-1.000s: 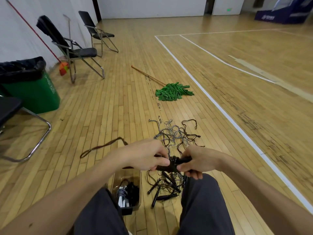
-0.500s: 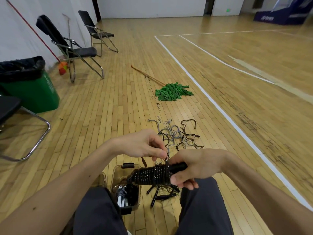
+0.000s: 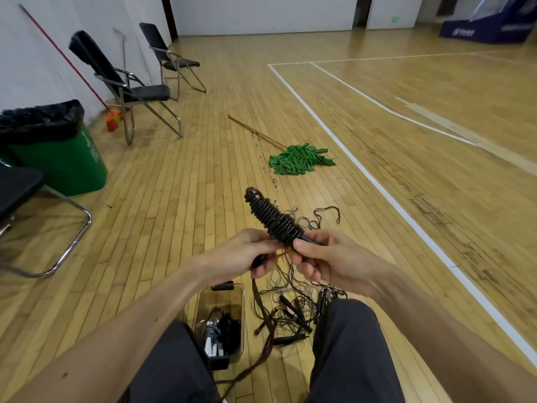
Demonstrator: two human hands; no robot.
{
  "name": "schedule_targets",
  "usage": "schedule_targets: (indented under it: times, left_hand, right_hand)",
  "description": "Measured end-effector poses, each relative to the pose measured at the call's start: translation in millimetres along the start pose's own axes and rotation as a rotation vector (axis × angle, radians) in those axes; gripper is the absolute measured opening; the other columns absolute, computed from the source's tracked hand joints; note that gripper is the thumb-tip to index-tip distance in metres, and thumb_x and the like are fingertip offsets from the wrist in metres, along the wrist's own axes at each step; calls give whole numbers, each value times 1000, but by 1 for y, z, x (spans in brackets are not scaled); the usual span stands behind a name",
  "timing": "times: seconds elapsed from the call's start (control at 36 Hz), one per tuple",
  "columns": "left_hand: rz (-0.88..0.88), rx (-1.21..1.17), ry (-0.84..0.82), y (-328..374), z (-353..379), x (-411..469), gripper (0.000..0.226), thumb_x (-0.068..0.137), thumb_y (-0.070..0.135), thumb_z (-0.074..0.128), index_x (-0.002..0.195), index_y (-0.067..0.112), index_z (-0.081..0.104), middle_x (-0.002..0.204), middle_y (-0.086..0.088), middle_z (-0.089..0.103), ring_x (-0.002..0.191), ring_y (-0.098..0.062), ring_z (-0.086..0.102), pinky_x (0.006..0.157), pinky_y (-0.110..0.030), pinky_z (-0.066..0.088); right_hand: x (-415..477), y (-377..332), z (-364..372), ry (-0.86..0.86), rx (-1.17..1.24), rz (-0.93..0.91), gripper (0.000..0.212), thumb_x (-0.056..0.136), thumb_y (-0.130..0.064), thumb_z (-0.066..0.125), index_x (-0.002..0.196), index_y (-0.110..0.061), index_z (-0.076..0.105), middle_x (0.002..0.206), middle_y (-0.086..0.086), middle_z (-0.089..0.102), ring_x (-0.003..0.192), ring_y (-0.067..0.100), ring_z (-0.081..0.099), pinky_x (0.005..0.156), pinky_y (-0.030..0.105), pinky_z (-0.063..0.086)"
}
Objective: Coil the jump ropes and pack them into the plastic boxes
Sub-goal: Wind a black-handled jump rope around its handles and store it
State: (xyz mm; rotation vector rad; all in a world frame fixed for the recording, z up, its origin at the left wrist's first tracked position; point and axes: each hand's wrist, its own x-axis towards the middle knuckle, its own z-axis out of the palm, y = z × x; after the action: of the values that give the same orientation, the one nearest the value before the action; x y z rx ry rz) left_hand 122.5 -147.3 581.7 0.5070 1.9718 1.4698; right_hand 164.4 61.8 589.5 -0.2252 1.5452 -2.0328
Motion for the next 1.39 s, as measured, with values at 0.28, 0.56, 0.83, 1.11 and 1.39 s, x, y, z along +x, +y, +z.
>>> schedule_targets:
  times: [0.28,0.56,0.83,1.11,1.39]
  left_hand:
    - [46,175,-49,8,4,-3,40,90,53,40,90,21,63,65,9,63,59,-5,54,59,-18,49]
    - [12,193,-56,8,11,-5,50,90,57,40,95,14,65,81,5,67,67,-12,61,67,-23,54]
    - [-200,241,-6,-11,11,-9,32,107,34,40,118,12,62,67,3,53,62,-13,56,61,-22,52]
    - [68,1094,-9,22,25,-7,35,106,38,42,96,14,65,66,8,51,53,-5,43,53,-20,32]
    - [291,1218,-80,45,7,7,33,94,53,55,98,24,70,78,16,59,68,3,49,69,-19,40]
  right_hand:
    - [2,16,6,95,-144,83,10,90,-4,71,96,-1,63,74,8,65,60,16,60,56,21,52]
    - [8,21,9,106,-285,85,5,91,-1,66,92,-2,62,67,6,54,53,14,49,46,20,39]
    - [17,35,-12,387,-407,49,15,88,5,63,87,-5,53,61,5,56,48,14,49,43,23,40]
    - [17,55,-35,348,-517,235,14,88,-1,66,80,-6,55,56,1,57,44,12,49,43,23,42]
    - [-3,39,-3,-187,-738,408,16,90,-9,65,77,-5,59,58,2,53,46,12,46,45,19,39]
